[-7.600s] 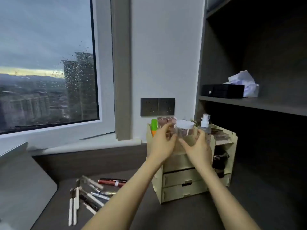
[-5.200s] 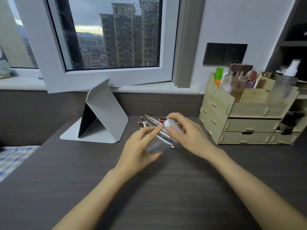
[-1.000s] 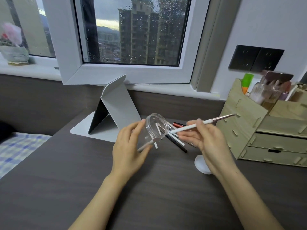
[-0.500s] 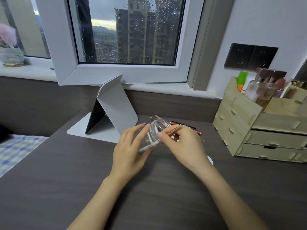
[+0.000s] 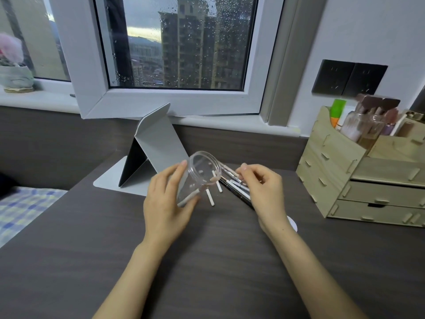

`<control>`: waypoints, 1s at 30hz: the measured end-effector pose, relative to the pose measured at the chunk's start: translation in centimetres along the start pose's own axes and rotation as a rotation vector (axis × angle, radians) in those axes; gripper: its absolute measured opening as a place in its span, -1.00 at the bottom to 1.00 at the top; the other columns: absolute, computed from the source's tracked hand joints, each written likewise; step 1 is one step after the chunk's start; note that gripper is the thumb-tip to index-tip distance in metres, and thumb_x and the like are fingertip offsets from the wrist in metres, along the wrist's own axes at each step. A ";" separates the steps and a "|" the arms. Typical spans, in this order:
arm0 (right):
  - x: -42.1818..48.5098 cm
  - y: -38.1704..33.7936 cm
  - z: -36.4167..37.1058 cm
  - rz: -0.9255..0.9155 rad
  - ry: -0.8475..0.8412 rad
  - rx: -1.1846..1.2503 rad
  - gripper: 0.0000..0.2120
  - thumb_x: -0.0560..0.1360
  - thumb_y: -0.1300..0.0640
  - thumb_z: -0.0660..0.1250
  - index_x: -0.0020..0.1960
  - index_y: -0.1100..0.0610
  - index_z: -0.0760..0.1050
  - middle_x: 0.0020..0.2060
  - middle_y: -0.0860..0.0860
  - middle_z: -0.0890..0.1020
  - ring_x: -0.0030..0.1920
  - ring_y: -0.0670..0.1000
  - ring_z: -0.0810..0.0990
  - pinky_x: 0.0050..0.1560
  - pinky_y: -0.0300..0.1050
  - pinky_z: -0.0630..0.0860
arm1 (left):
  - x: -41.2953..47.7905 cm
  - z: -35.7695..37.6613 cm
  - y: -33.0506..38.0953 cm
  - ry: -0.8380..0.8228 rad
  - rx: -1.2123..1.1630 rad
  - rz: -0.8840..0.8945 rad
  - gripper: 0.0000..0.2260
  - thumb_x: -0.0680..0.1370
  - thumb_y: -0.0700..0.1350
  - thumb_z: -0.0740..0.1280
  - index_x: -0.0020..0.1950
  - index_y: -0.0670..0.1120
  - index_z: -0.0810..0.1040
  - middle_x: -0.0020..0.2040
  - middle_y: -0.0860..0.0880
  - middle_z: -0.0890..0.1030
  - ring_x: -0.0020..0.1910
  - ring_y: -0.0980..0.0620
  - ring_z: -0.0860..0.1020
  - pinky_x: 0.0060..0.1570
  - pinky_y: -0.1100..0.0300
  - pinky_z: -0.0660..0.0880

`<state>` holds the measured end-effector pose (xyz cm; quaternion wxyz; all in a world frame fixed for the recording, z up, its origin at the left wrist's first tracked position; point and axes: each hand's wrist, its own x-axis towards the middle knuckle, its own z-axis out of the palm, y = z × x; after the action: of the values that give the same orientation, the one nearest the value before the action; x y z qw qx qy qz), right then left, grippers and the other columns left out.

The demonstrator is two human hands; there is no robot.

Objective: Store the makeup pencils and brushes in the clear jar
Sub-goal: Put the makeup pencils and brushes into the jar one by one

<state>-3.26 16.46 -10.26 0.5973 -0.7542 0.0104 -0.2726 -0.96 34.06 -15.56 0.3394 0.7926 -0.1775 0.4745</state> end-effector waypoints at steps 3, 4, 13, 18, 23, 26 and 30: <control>1.3 3.8 2.5 0.055 -0.071 -0.275 -0.81 0.47 0.20 0.29 -0.25 0.26 0.60 -0.32 0.18 0.66 -0.27 -0.02 0.51 -0.20 -0.05 0.46 | 0.2 -0.3 -0.4 0.037 -0.002 -0.102 -0.36 0.32 -0.06 0.44 0.36 -0.01 0.30 0.20 -0.03 0.46 0.12 -0.03 0.40 0.07 0.38 0.22; 1.6 4.8 3.5 0.060 -0.118 -0.370 -0.84 0.46 0.19 0.29 -0.21 0.22 0.61 -0.28 0.13 0.68 -0.24 0.00 0.55 -0.15 -0.06 0.49 | 0.3 -0.3 -0.4 0.042 0.002 -0.120 -0.33 0.30 -0.09 0.47 0.36 -0.01 0.29 0.19 -0.07 0.49 0.12 -0.03 0.40 0.08 0.37 0.23; 7.0 7.2 10.4 -0.060 -0.355 -0.944 -0.76 0.54 0.12 0.22 0.06 0.26 0.53 0.08 0.22 0.62 0.13 0.25 0.56 0.00 -0.02 0.48 | 0.4 -0.2 -0.6 0.035 0.017 -0.080 -0.32 0.28 -0.11 0.47 0.36 -0.05 0.30 0.21 -0.01 0.42 0.14 -0.02 0.40 0.13 0.49 0.16; 7.4 8.6 11.8 0.048 -0.359 -0.923 -0.76 0.57 0.20 0.10 0.12 0.27 0.46 0.14 0.24 0.59 0.21 0.23 0.51 0.13 0.00 0.44 | 0.2 0.0 -0.8 0.010 0.021 -0.050 -0.36 0.34 -0.08 0.46 0.36 -0.06 0.31 0.20 0.01 0.42 0.14 0.00 0.41 0.15 0.49 0.18; 8.3 8.8 10.7 0.133 -0.425 -0.620 -0.65 0.43 0.11 0.29 0.16 0.26 0.44 0.09 0.23 0.60 0.06 0.14 0.58 -0.07 -0.02 0.48 | 0.1 0.1 -0.8 0.013 0.021 -0.042 -0.37 0.35 -0.06 0.45 0.37 -0.05 0.30 0.20 0.01 0.42 0.13 -0.01 0.41 0.12 0.45 0.21; 8.1 5.5 7.5 0.199 -0.252 -0.328 -0.48 0.41 0.24 0.29 0.34 0.14 0.25 -0.03 0.16 0.58 -0.22 0.10 0.58 -0.42 -0.09 0.48 | -0.1 0.2 -0.7 0.017 0.025 -0.039 -0.32 0.30 -0.14 0.48 0.37 -0.03 0.30 0.20 0.05 0.39 0.12 -0.01 0.40 0.06 0.37 0.25; 6.0 -0.3 1.3 0.033 -0.003 -0.054 -0.48 0.40 0.37 0.21 0.29 0.05 0.22 -0.29 0.15 0.52 -0.61 -0.09 0.51 -0.63 -0.27 0.41 | -0.2 0.2 -0.5 0.010 0.027 -0.001 -0.33 0.31 -0.14 0.48 0.37 -0.03 0.30 0.18 0.05 0.39 0.10 0.00 0.40 0.06 0.37 0.24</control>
<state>2.36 15.66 -7.80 0.5811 -0.7703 0.0292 -0.2610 -0.64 34.23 -15.95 0.3297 0.7947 -0.1690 0.4809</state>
